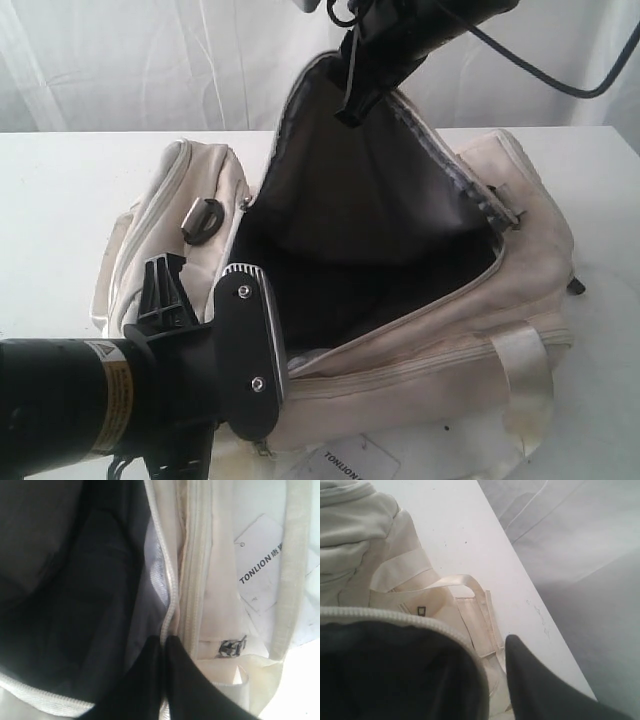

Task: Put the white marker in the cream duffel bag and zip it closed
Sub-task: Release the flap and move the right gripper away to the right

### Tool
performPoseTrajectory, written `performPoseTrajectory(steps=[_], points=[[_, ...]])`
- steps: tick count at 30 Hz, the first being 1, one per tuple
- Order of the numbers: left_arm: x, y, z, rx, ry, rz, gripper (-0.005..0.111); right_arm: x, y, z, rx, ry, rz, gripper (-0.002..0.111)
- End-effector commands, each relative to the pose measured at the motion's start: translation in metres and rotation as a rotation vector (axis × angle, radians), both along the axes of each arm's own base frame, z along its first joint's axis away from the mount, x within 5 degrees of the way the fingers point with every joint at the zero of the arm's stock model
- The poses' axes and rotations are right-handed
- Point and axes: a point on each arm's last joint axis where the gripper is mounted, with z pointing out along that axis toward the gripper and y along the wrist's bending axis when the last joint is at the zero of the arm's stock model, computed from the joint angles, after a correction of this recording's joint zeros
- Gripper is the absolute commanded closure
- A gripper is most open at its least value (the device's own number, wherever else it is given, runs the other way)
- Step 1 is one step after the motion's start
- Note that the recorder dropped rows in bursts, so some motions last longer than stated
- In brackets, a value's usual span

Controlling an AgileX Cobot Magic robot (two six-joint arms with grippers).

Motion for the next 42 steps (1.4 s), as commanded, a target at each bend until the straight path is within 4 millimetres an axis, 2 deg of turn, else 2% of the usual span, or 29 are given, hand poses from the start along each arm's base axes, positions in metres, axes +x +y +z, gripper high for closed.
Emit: performPoseTrajectory(steps=[1,6,10,15,21,35,39,42], points=[[-0.003,0.005,-0.003,0.019,0.017,0.028,0.107,-0.004,-0.005,0.017,0.041,-0.039,-0.02,0.072],[-0.003,0.005,-0.003,0.016,0.023,0.034,0.107,-0.01,-0.01,0.018,0.036,0.013,-0.033,0.06],[-0.003,0.005,-0.003,0.013,0.029,0.038,0.107,-0.015,-0.013,0.018,0.025,0.054,-0.033,0.06],[-0.003,0.005,-0.003,0.013,0.029,0.038,0.107,-0.021,-0.016,0.028,0.063,0.044,-0.056,0.06],[-0.004,0.005,-0.004,0.003,0.046,0.05,0.107,-0.032,-0.024,0.024,0.075,0.066,-0.08,0.06],[-0.003,0.004,-0.003,-0.005,0.044,0.046,0.106,-0.089,-0.05,0.026,0.156,0.107,-0.124,0.06],[-0.004,0.004,0.0,-0.027,0.045,0.056,0.094,-0.102,-0.062,0.026,0.172,0.081,-0.19,0.06],[-0.005,0.006,0.01,-0.077,0.035,0.079,0.083,-0.109,-0.074,0.023,0.192,0.069,-0.27,0.06]])
